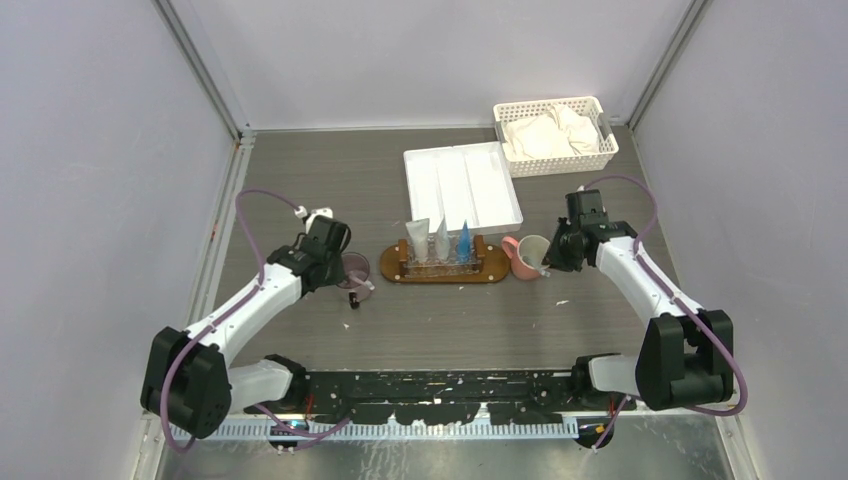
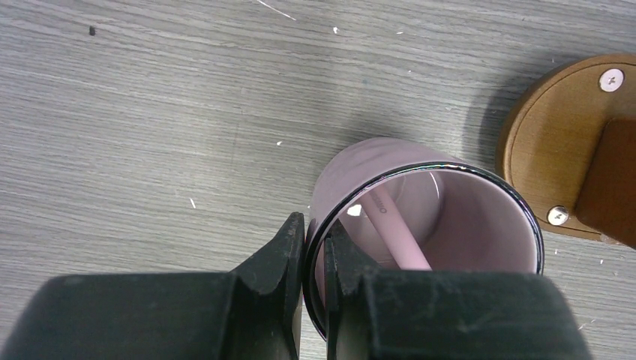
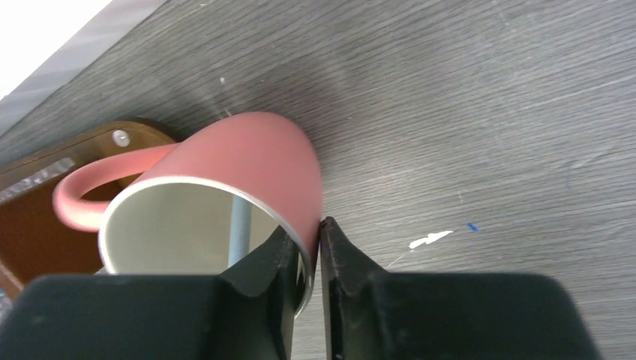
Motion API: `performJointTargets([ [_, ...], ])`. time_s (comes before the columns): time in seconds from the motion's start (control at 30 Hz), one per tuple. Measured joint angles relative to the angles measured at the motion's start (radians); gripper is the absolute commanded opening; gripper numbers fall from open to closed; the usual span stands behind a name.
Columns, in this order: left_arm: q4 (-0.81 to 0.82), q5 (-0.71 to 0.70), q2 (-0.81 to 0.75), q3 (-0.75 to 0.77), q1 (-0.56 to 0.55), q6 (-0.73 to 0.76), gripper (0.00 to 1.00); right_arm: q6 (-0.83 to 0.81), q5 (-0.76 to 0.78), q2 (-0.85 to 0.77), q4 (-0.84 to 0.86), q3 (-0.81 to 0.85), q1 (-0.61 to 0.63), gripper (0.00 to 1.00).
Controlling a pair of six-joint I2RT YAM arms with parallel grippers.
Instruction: Prepare toiletry sets of a toothbrush and toothpaste on the tray
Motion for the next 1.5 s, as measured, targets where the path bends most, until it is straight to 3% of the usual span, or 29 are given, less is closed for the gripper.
performJointTargets([
  [0.07,-0.001,0.004,0.008,0.010,0.000,0.003,0.01,-0.010,0.022,0.005,-0.007,0.002,0.000,0.06],
  [0.2,-0.002,0.014,0.035,0.052,0.002,0.017,0.01,-0.014,0.038,0.012,-0.010,0.003,0.004,0.01],
  [0.43,-0.006,0.025,0.069,0.140,0.005,0.029,0.01,-0.026,0.066,0.011,-0.088,0.048,0.019,0.01],
  [0.77,-0.013,0.047,0.119,0.264,0.006,0.047,0.01,-0.059,0.094,0.000,-0.238,0.293,0.042,0.01],
  [1.5,0.018,0.159,0.278,0.274,0.006,0.044,0.01,-0.042,0.163,0.193,-0.512,0.567,0.122,0.01],
])
